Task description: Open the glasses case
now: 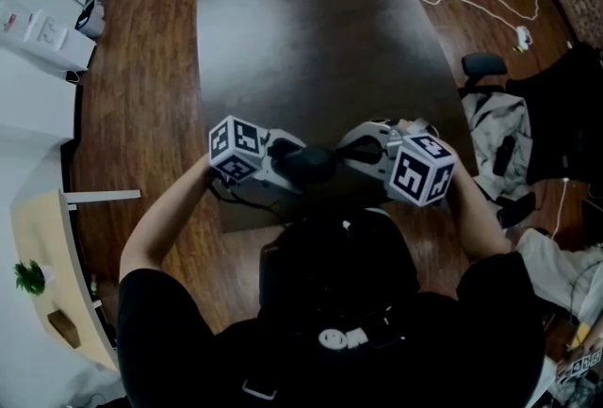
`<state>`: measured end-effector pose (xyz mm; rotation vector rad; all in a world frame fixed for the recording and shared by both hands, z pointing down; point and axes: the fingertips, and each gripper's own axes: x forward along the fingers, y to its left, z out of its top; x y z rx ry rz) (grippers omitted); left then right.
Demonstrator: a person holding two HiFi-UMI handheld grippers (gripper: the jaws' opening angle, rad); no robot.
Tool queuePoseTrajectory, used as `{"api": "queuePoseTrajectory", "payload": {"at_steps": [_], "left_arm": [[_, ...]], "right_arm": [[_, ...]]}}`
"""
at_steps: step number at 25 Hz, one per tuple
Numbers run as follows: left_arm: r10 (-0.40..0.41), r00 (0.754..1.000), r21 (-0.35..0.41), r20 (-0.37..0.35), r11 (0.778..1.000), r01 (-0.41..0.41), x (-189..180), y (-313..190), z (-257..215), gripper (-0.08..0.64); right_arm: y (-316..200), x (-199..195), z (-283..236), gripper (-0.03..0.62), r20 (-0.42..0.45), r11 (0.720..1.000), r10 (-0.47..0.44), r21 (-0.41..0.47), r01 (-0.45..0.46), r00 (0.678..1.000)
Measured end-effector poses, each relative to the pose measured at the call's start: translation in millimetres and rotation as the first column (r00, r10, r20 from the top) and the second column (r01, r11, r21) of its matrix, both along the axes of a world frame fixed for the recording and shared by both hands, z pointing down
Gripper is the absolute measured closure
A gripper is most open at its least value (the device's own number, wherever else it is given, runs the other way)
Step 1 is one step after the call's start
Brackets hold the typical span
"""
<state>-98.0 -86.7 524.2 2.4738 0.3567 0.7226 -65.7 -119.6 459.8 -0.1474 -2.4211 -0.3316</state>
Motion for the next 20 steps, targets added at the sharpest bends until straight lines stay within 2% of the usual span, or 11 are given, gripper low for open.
{"api": "queuePoseTrajectory", "payload": {"at_steps": [2,4,6,7,8,10,11,12,14,18,20], "left_arm": [[-0.031,1.0,0.056,0.002,0.998,0.03,1,-4,6,0.175],[-0.054,0.998,0.078,-0.006,0.995,0.055,4,-5,11,0.175],[-0.104,0.994,0.139,-0.022,0.985,0.107,11,-13,16,0.175],[-0.149,0.988,0.197,-0.032,0.969,0.152,14,-22,19,0.175],[-0.199,0.979,0.264,-0.043,0.943,0.203,16,-32,22,0.176],[-0.258,0.965,0.403,-0.049,0.879,0.256,16,-45,24,0.176],[-0.264,0.964,0.458,-0.042,0.852,0.253,16,-48,26,0.198],[-0.268,0.963,0.491,-0.037,0.834,0.251,16,-49,27,0.295],[-0.287,0.957,0.496,-0.049,0.825,0.273,14,-50,27,0.296],[-0.331,0.938,0.419,-0.101,0.841,0.342,11,-47,22,0.299],[-0.346,0.932,0.408,-0.108,0.84,0.359,10,-46,21,0.299]], "right_arm": [[-3,4,-1,0.56,0.032,0.998,0.028,-0.065,-0.025,0.999],[-5,6,-2,0.563,0.067,0.992,0.045,-0.118,-0.037,0.997],[-8,6,-2,0.565,0.095,0.987,0.066,-0.155,-0.051,0.993],[-9,7,-2,0.566,0.097,0.984,0.079,-0.165,-0.062,0.992],[-11,7,-2,0.566,0.094,0.983,0.091,-0.167,-0.074,0.991],[-13,7,-3,0.568,0.085,0.983,0.1,-0.16,-0.086,0.991],[-13,8,-4,0.568,0.082,0.984,0.1,-0.154,-0.086,0.992],[-14,8,-4,0.568,0.076,0.986,0.099,-0.145,-0.087,0.992],[-15,8,-3,0.568,0.059,0.988,0.099,-0.126,-0.091,0.993],[-19,6,-4,0.568,0.07,0.984,0.117,-0.145,-0.106,0.991],[-18,5,-5,0.569,0.053,0.981,0.129,-0.15,-0.12,0.99]]}}
